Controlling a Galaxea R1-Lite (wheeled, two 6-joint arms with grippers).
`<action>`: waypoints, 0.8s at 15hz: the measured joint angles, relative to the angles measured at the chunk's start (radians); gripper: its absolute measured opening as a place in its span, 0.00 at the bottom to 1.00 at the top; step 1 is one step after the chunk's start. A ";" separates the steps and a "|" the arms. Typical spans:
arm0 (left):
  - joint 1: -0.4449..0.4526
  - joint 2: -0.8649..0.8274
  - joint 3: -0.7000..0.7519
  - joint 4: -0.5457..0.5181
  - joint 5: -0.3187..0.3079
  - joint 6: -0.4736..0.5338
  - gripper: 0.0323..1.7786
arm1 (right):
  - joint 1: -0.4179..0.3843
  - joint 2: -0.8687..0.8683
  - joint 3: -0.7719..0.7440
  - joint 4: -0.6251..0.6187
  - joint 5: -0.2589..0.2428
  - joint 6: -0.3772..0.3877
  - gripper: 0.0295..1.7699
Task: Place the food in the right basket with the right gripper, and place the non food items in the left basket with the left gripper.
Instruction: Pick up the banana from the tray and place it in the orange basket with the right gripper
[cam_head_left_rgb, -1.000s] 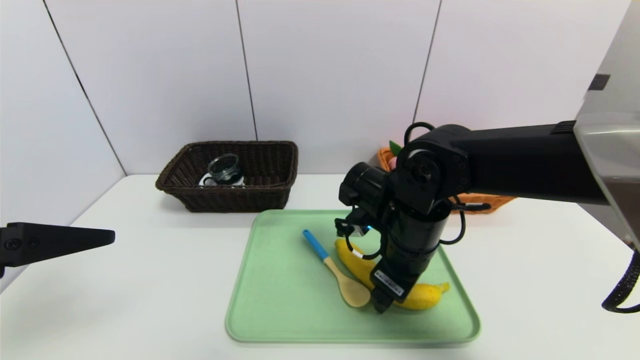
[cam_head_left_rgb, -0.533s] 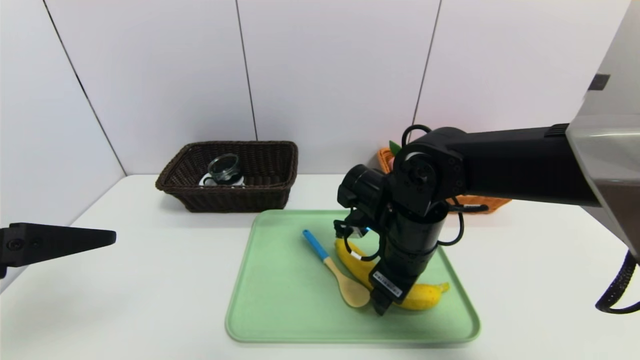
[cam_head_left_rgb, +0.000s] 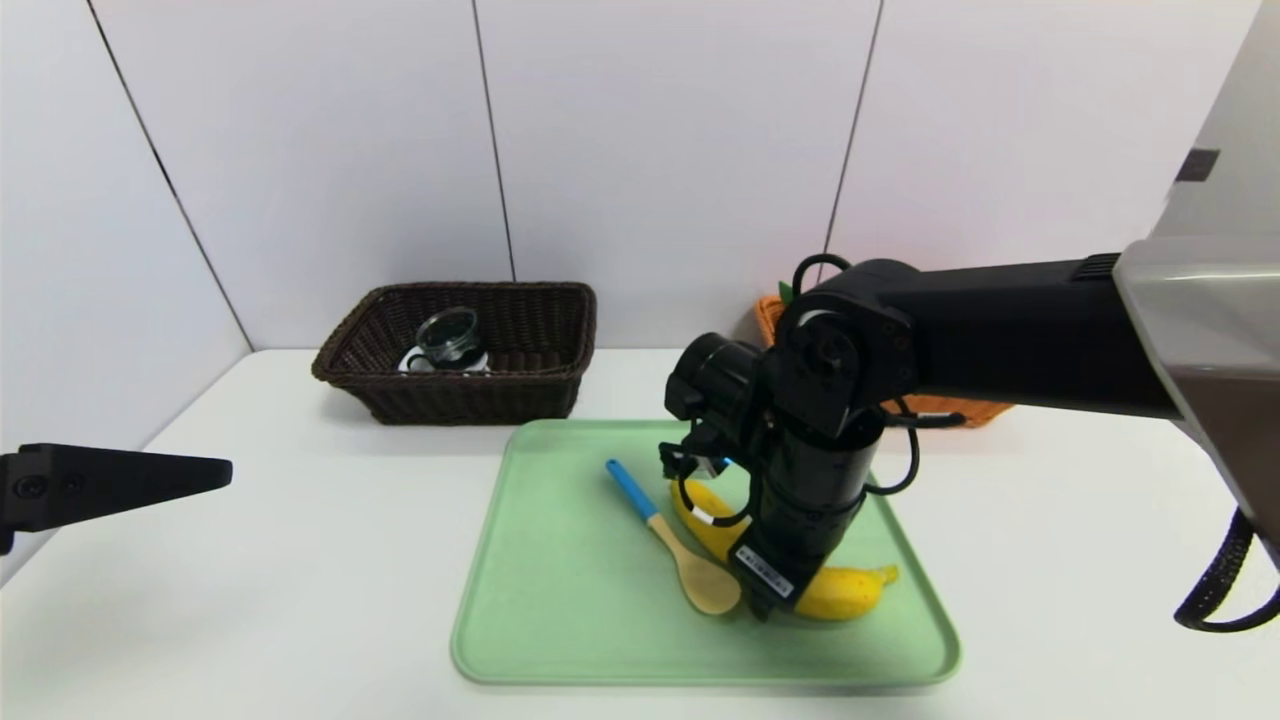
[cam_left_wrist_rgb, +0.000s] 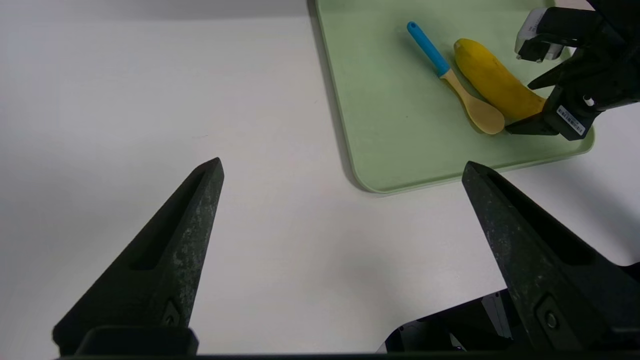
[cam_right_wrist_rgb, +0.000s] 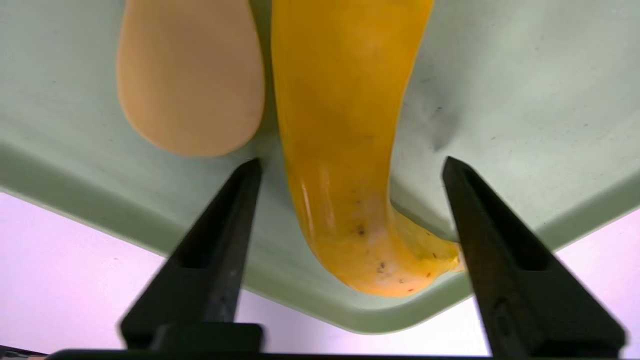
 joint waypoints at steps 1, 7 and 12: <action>0.000 0.001 0.000 -0.001 0.001 0.000 0.95 | 0.000 0.001 0.000 0.001 0.001 0.004 0.58; 0.002 0.005 0.000 -0.003 0.001 0.000 0.95 | 0.000 -0.003 0.005 0.002 0.002 0.006 0.25; 0.002 0.007 0.001 -0.005 0.001 0.001 0.95 | 0.000 -0.045 0.003 -0.036 0.006 0.070 0.25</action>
